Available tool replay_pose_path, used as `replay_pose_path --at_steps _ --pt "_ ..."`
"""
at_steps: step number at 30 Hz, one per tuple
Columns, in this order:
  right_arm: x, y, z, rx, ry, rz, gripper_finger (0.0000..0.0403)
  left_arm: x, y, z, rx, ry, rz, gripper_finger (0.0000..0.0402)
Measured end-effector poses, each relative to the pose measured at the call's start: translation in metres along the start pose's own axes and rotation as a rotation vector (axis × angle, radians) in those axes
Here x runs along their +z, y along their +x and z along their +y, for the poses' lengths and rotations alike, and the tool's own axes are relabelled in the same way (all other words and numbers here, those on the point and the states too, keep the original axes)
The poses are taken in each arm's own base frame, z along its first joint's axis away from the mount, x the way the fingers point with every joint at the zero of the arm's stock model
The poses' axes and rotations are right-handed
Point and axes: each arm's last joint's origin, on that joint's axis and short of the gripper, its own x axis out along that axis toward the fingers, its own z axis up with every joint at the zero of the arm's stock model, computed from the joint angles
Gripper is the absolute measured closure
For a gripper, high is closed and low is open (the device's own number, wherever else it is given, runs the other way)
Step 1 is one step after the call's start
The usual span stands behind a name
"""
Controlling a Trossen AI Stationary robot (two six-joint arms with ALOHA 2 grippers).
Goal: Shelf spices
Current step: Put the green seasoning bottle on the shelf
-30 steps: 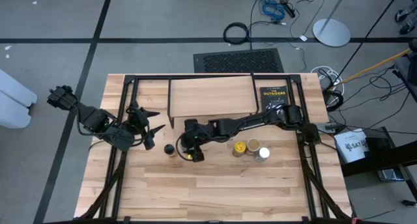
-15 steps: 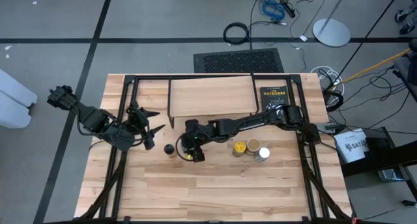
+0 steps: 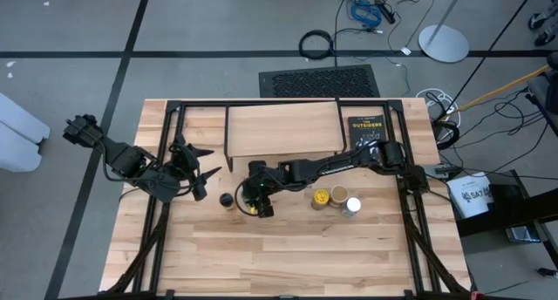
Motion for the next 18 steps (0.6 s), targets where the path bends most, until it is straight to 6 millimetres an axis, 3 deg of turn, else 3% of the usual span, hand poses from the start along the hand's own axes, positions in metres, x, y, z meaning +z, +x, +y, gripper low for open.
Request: replay_pose_path --at_steps 9,18 --pt "0.001 -0.003 0.0 -0.001 0.053 0.006 0.0215 0.0 0.0 0.0 -0.001 0.001 -0.003 0.0146" --pt "0.017 -0.037 0.0 0.023 0.124 -0.013 0.0215 0.001 0.0 0.0 -0.002 0.0 -0.004 0.0146"
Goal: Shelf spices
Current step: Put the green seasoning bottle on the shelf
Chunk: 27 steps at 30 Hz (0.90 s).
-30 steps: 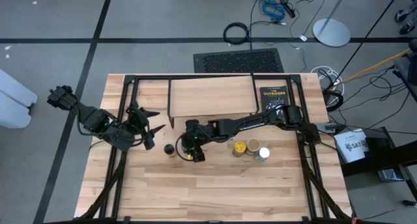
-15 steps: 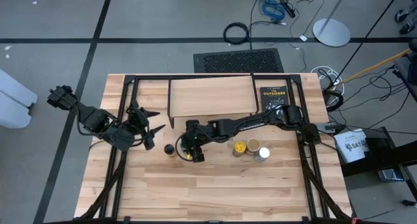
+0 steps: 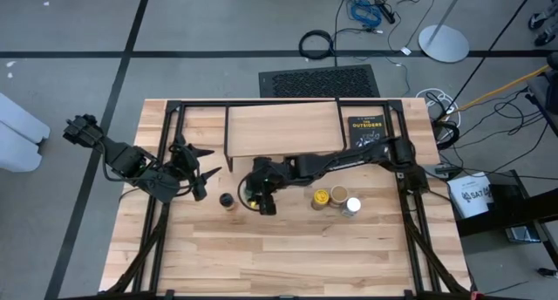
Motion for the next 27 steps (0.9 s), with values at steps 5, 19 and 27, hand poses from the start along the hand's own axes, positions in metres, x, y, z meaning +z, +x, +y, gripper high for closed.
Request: replay_pose_path --at_steps 5,19,27 --pt "0.014 -0.038 0.004 0.004 -0.014 -0.017 0.0215 0.0 0.0 0.0 0.0 -0.004 -0.001 0.0146" --pt "0.03 -0.163 -0.024 -0.075 -0.024 -0.04 0.0213 0.003 0.0 -0.002 -0.019 -0.013 -0.019 0.0146" --pt "0.021 -0.232 -0.044 -0.14 -0.013 -0.028 0.0212 0.004 0.0 -0.002 -0.029 -0.026 -0.026 0.0146"
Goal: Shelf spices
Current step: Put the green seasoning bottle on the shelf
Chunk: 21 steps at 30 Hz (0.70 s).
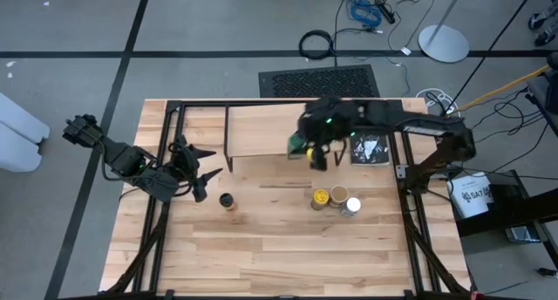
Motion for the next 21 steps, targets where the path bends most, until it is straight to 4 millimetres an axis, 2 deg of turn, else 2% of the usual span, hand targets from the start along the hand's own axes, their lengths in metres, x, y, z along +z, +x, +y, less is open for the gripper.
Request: replay_pose_path --at_steps 3,8,17,21 --pt "-0.005 -0.018 -0.01 -0.026 0.017 0.013 0.0213 0.0 0.0 0.0 0.0 0.001 0.0 0.0146" --pt "-0.015 -0.035 -0.025 -0.062 0.027 0.05 0.0211 0.0 0.0 0.0 -0.001 0.002 0.0 0.0146" --pt "-0.026 -0.038 -0.056 -0.13 0.08 0.102 0.0212 0.0 0.0 0.0 -0.003 0.003 0.0 0.0146" --pt "-0.037 -0.03 -0.068 -0.148 0.118 0.141 0.0211 0.0 0.0 0.0 -0.004 0.001 -0.001 0.0146"
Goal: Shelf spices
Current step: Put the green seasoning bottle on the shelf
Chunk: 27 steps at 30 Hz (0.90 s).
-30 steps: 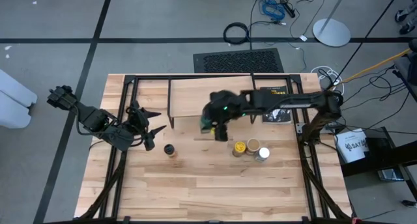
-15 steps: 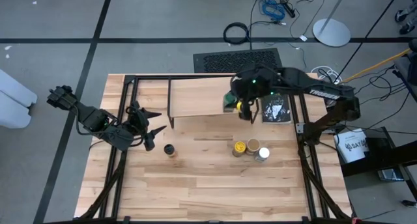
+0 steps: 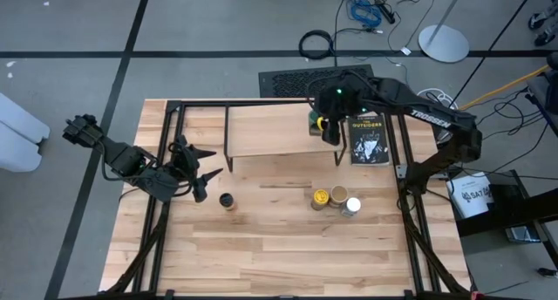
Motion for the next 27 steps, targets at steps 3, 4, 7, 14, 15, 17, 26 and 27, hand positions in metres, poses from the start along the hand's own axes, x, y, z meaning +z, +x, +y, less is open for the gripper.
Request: replay_pose_path --at_steps 3,4,7,14,15,17,26,27 --pt "-0.013 0.011 -0.007 0.036 0.034 0.062 0.0213 0.001 0.0 -0.001 -0.019 -0.01 0.0 0.0146" --pt "-0.017 0.013 -0.008 0.05 0.046 0.073 0.0213 0.001 0.0 -0.001 -0.027 -0.015 0.0 0.0146" --pt "-0.028 0.014 -0.009 0.079 0.064 0.076 0.0211 0.001 0.0 -0.002 -0.045 -0.02 0.007 0.0146" --pt "-0.04 0.005 -0.012 0.043 0.009 -0.015 0.021 0.0 0.005 -0.008 -0.045 -0.005 0.025 0.0146" --pt "-0.043 0.005 -0.013 0.038 -0.002 -0.017 0.0211 -0.001 0.006 -0.009 -0.043 0.0 0.029 0.0146" --pt "-0.051 0.007 -0.015 0.034 -0.006 -0.005 0.0211 -0.001 0.008 -0.012 -0.042 0.01 0.038 0.0146" --pt "-0.075 0.014 -0.014 0.07 0.009 -0.002 0.0206 -0.002 0.012 -0.017 -0.037 0.031 0.048 0.0146" --pt "-0.076 0.014 -0.014 0.069 0.007 -0.004 0.0206 -0.002 0.012 -0.017 -0.037 0.031 0.048 0.0146"
